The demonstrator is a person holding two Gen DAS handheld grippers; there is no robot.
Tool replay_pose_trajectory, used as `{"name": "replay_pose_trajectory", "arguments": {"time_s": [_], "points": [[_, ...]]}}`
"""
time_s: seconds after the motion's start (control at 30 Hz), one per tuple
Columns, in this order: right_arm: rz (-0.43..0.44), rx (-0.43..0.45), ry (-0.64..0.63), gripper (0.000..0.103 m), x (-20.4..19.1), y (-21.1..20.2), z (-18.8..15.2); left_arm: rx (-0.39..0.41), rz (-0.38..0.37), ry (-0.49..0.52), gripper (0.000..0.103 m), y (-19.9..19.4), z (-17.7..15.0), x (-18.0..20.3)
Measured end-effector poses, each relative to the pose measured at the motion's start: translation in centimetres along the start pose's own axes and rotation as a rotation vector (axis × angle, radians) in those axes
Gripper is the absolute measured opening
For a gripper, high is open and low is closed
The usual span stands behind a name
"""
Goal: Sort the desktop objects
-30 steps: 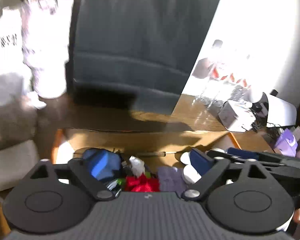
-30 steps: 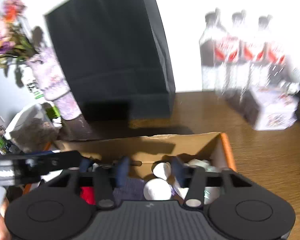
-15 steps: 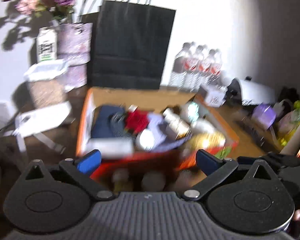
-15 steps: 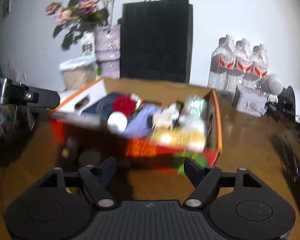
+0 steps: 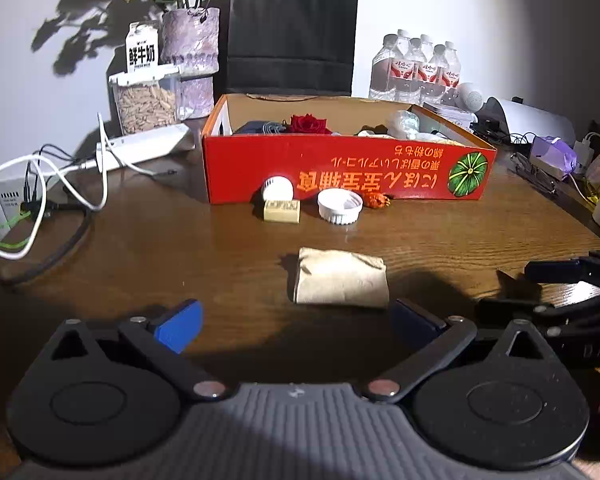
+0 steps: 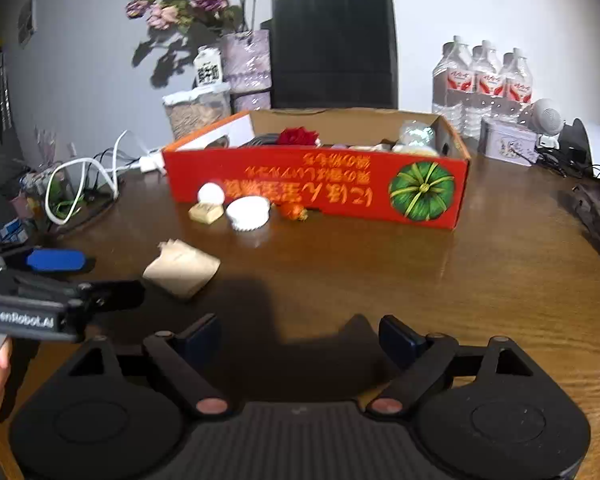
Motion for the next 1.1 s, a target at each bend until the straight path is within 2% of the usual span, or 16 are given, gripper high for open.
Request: {"name": "replay_pose_trajectory", "arguments": {"time_s": [0.2, 0.43, 0.97, 1.03, 1.1], "points": [[0.051, 0.003, 0.089, 0.086, 1.1, 0.1, -0.3, -0.013, -0.027, -0.005, 0.103, 0.5, -0.7, 0.0], [0.05, 0.01, 0.048, 0.086, 0.3, 0.0, -0.8, -0.025, -0.049, -0.016, 0.103, 0.7, -0.8, 0.0], [0.067, -0.004, 0.072, 0.086, 1.2, 0.0, -0.3, -0.026, -0.033, -0.001, 0.103, 0.9, -0.3, 0.3], [0.052, 0.003, 0.091, 0.086, 1.9, 0.0, 0.3, -0.026, -0.022, -0.01, 0.103, 1.3, 0.4, 0.1], [0.005, 0.032, 0.058, 0.085, 2.2, 0.1, 1.3, -0.021, -0.02, 0.017, 0.103, 1.8, 1.6, 0.2]]}}
Point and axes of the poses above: each gripper's, at about its wrist camera, not at the fingertips, and y roughly the way its jaws point, x to its right, z to its top, the point moved 3 cm from there along y, roughly the way its jaws point, and after that the axes turned 14 degrees about -x, right-handed, at the moved point
